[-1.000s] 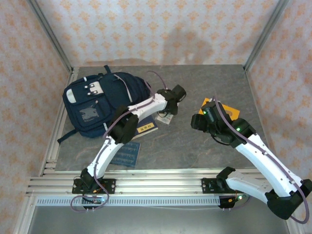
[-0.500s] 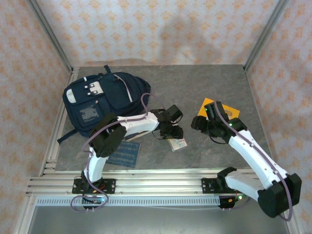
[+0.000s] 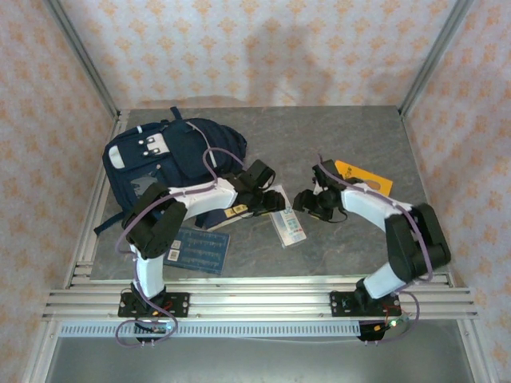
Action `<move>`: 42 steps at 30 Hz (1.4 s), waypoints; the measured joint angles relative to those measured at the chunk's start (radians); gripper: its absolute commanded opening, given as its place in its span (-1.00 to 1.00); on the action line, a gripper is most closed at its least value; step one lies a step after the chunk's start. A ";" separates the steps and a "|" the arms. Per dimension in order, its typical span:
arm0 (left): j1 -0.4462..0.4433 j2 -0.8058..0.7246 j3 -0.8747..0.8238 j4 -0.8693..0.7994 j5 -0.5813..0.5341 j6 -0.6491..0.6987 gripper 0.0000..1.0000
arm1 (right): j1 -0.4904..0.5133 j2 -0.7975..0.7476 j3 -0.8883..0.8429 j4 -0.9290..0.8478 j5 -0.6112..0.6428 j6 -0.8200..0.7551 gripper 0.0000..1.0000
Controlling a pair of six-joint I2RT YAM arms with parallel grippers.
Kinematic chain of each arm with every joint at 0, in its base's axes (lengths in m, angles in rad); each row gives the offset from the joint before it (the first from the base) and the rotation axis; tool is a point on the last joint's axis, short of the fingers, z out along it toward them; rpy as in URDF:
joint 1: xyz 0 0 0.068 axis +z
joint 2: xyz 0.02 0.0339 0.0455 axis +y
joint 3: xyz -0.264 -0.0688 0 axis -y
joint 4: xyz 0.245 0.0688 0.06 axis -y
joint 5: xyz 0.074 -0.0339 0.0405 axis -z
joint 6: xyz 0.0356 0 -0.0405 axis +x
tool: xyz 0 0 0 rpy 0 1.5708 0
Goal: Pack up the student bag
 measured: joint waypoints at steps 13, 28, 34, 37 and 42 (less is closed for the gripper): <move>0.042 0.036 -0.091 0.131 0.080 -0.075 -0.18 | -0.036 0.163 0.078 0.056 -0.176 -0.012 -0.09; 0.061 0.044 -0.102 0.133 0.115 -0.070 -0.42 | -0.008 0.093 -0.065 0.233 -0.360 0.110 -0.10; 0.067 0.044 -0.109 0.133 0.127 -0.051 -0.54 | -0.009 0.087 -0.121 0.332 -0.395 0.187 -0.11; 0.071 0.044 -0.114 0.136 0.131 -0.044 -0.68 | -0.009 0.087 -0.150 0.389 -0.406 0.233 -0.16; 0.079 0.042 -0.121 0.136 0.142 -0.037 -1.00 | -0.014 0.087 -0.165 0.414 -0.405 0.262 -0.28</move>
